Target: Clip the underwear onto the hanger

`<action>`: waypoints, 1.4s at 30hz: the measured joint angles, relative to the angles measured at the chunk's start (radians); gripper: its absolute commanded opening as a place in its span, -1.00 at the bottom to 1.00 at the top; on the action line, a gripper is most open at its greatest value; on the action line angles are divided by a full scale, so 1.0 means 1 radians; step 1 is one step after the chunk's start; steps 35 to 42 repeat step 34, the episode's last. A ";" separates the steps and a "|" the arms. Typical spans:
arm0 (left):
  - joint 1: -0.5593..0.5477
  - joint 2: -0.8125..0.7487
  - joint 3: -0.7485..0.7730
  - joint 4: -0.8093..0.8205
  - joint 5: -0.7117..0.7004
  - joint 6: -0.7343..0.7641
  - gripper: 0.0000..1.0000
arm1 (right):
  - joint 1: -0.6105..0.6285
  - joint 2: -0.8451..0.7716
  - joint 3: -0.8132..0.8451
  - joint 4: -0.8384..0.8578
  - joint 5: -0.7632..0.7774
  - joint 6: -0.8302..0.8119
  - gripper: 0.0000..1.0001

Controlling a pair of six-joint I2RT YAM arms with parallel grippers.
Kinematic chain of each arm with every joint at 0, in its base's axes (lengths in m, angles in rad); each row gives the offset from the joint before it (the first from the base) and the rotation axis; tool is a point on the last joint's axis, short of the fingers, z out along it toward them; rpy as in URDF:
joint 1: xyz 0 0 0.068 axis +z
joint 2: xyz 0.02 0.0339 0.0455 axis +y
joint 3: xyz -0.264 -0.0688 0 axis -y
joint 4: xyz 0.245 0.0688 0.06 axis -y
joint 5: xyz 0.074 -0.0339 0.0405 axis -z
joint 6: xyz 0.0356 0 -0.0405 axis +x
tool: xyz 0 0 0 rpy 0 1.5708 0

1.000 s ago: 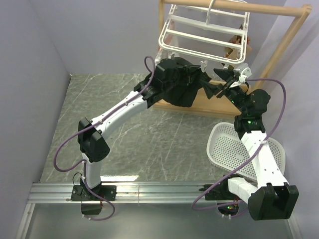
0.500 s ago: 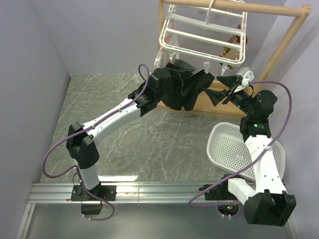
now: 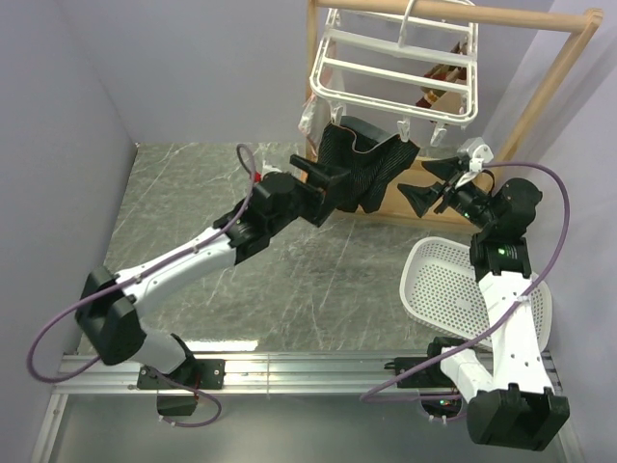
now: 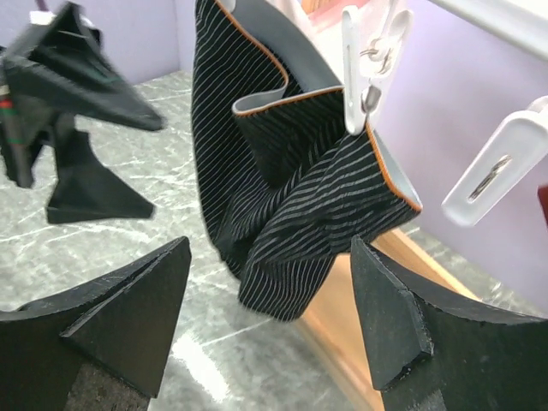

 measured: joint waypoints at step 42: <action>0.890 -0.167 -0.059 -0.687 0.418 1.529 0.99 | -0.119 -0.072 -0.016 -0.726 0.418 -0.001 1.00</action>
